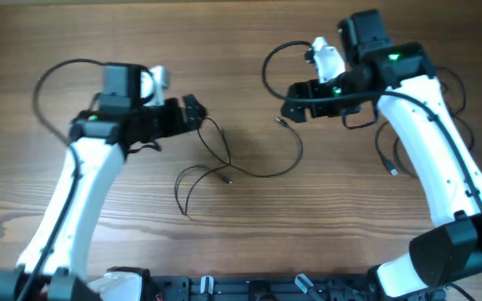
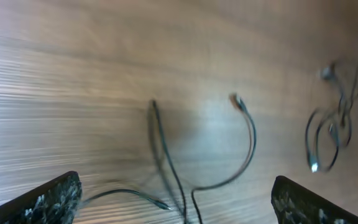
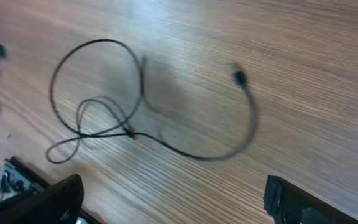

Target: Untangle cables

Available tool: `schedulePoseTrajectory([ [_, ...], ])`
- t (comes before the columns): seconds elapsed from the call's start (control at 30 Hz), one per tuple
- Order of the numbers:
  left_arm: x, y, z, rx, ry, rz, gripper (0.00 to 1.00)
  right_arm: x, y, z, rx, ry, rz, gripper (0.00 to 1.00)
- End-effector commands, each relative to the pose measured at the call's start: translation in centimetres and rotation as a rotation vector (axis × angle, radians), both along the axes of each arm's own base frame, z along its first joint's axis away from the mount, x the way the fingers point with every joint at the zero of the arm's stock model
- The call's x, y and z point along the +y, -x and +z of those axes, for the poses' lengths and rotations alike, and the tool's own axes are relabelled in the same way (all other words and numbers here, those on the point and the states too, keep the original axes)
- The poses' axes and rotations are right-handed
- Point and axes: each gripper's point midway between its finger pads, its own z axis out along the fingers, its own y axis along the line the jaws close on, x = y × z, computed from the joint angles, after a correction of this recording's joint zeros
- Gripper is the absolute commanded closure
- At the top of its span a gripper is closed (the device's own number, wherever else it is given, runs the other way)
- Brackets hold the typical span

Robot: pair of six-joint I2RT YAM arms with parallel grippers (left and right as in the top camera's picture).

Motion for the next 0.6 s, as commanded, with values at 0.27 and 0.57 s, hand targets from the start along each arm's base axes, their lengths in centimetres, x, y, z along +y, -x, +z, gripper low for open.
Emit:
schedulePoseTrajectory([
  [0.27,11.9,2.6,-2.0,0.209,-0.15,0.516,0.0,8.0,3.2,-0.6,0.026,0.006,0.038,0.05],
  [0.57,13.6,3.4,-2.4,0.25,-0.146,0.571,0.0,12.5,5.9,-5.5,0.268,0.07,-0.222,0.06],
])
